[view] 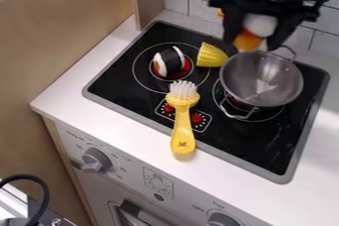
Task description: Put the sushi to the right silver pot
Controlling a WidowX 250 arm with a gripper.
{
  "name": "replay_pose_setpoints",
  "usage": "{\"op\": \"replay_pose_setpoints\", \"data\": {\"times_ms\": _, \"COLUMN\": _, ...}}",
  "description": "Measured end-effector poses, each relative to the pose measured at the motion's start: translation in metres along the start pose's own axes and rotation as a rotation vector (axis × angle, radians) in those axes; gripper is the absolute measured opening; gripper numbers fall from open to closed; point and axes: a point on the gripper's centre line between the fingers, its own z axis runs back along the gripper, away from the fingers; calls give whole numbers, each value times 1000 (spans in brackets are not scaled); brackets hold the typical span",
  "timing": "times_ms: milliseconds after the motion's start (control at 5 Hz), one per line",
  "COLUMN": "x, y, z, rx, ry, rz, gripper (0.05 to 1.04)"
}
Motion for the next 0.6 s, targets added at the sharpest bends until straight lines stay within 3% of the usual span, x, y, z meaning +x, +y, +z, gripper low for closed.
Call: {"op": "replay_pose_setpoints", "data": {"times_ms": 600, "x": 5, "y": -20, "z": -23, "rx": -45, "ry": -62, "rz": 39, "gripper": 671}}
